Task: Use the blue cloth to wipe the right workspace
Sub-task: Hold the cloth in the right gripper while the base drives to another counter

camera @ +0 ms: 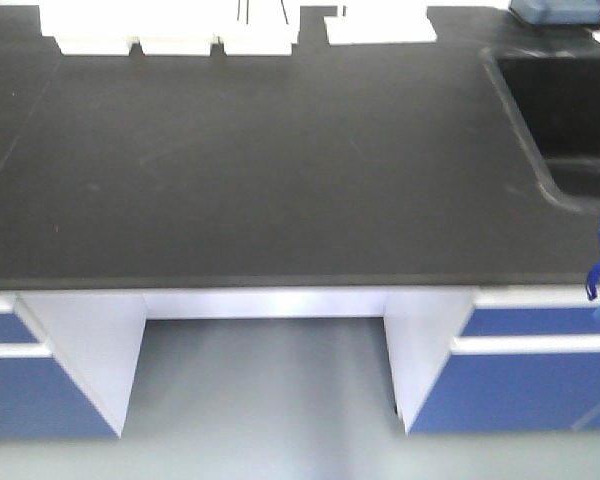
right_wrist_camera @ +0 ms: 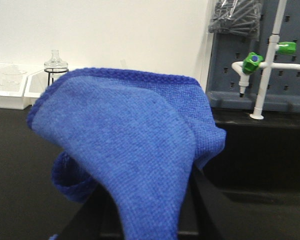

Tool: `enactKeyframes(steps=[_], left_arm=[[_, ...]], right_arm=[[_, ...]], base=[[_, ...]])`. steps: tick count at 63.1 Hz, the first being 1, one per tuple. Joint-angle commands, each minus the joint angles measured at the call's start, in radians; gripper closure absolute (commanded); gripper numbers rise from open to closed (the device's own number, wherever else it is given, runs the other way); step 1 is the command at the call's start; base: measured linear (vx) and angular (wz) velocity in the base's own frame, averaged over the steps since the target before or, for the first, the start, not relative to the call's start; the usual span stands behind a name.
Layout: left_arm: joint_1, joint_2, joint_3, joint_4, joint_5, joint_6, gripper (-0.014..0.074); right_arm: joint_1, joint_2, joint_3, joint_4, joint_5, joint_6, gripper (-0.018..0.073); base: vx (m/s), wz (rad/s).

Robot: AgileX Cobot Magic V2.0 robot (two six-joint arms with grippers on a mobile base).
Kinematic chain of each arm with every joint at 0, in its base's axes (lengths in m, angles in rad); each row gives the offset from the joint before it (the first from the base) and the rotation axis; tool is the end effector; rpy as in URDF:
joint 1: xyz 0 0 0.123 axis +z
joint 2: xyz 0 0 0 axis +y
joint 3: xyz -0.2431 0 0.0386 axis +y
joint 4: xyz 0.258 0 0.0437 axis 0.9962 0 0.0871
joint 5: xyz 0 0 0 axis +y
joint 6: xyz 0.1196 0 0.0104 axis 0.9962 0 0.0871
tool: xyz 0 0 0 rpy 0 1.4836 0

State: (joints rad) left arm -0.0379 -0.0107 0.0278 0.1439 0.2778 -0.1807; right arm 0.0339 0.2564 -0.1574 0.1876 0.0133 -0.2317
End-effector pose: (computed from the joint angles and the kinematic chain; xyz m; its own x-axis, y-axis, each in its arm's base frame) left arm 0.1327 -0.0003 0.1738 -0.2032 -0.0345 -0.9785 -0.0092 0.9994 -0.0334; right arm 0.1556 0.0056 0.2369 -0.0232 -0.0449 -0.9987 -0.0374 0.9983 -0.0440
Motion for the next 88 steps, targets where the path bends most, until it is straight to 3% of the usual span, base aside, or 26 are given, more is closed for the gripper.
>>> enactKeyframes(steps=[1, 31, 88], left_arm=[[-0.004, -0.016, 0.030, 0.001, -0.079, -0.008, 0.0602], [-0.004, -0.016, 0.030, 0.001, -0.079, -0.008, 0.0602], [-0.004, -0.016, 0.030, 0.001, -0.079, -0.008, 0.0602]], right_arm=[[-0.002, 0.014, -0.030, 0.001, -0.091, -0.007, 0.0559], [-0.002, 0.015, -0.030, 0.001, -0.092, -0.007, 0.0559], [-0.002, 0.015, -0.030, 0.001, -0.092, -0.007, 0.0559]], base=[[-0.32, -0.09], [-0.32, -0.26], [-0.23, -0.68]])
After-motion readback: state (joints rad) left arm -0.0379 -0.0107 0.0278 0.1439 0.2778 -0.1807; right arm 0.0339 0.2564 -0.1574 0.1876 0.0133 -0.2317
